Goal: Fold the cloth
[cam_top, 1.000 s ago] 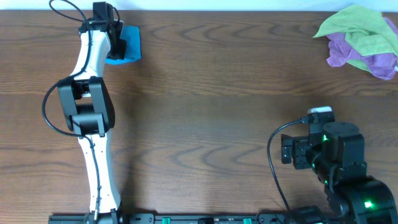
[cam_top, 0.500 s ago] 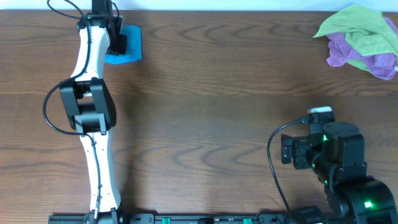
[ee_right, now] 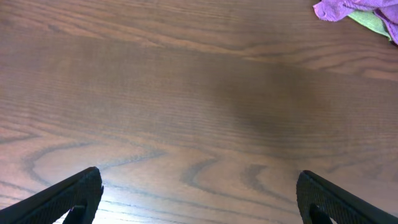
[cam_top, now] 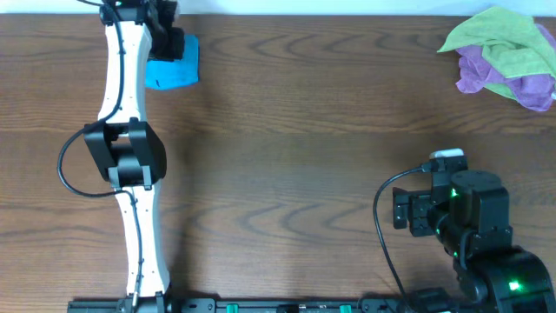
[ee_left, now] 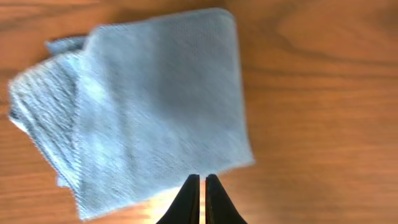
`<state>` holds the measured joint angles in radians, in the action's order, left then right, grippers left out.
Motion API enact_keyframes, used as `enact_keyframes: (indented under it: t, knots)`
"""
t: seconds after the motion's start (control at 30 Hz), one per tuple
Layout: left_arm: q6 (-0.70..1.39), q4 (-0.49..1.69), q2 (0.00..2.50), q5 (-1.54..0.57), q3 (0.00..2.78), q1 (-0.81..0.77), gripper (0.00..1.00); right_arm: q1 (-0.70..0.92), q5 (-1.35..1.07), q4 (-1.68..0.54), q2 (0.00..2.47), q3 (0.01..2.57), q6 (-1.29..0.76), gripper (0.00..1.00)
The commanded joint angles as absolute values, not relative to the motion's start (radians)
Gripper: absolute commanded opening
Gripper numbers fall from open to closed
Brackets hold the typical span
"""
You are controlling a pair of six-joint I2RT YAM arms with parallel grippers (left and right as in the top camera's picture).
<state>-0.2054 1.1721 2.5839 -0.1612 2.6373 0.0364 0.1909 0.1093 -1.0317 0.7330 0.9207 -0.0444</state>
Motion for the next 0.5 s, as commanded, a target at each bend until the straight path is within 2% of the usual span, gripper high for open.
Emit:
enact_keyframes:
  t: [0.0,0.2,0.47]
  knots:
    - [-0.183,1.198,2.524,-0.196,2.661,0.029,0.06,0.183,0.116,-1.034,0.733,0.916,-0.059,0.99]
    - [-0.151,1.245,2.505,-0.256,2.661,0.021,0.06,0.183,0.116,-1.034,0.733,0.916,-0.059,0.99]
    - [-0.164,1.314,2.344,-0.208,2.661,-0.018,0.06,0.183,0.116,-1.034,0.733,0.916,-0.059,0.99]
